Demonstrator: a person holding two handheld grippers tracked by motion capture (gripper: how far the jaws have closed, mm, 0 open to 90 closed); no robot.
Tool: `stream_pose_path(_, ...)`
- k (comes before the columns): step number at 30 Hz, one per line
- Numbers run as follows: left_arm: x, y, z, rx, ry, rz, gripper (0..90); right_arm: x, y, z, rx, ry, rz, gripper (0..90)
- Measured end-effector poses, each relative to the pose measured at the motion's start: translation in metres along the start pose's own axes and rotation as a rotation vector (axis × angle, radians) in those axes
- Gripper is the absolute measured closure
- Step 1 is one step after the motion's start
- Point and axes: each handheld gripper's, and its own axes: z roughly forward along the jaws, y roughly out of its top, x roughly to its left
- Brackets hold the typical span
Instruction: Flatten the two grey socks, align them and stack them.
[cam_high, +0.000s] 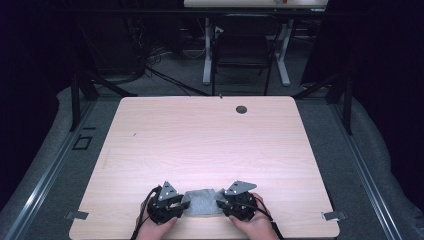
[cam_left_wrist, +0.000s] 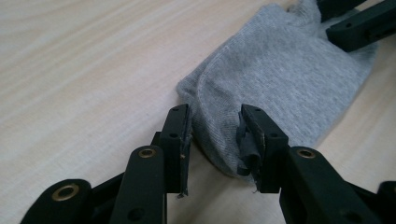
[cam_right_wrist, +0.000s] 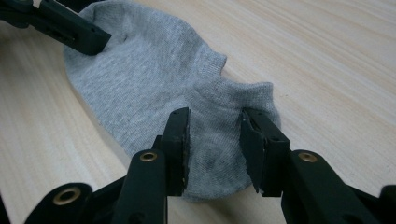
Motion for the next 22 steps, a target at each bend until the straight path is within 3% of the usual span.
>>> stream_pose_path(6, 0.011, 0.010, 0.009, -0.008, 0.026, 0.006, 64.0, -0.004, 0.006, 0.007, -0.019, -0.037, 0.009, 61.0)
stream_pose_path(14, 0.020, 0.016, 0.014, -0.025, 0.024, -0.032, 62.6, -0.012, 0.012, 0.012, -0.029, -0.043, 0.010, 55.8)
stream_pose_path(22, 0.022, 0.017, -0.005, -0.096, -0.009, -0.066, 46.6, -0.006, 0.019, -0.012, -0.125, -0.031, -0.032, 46.3)
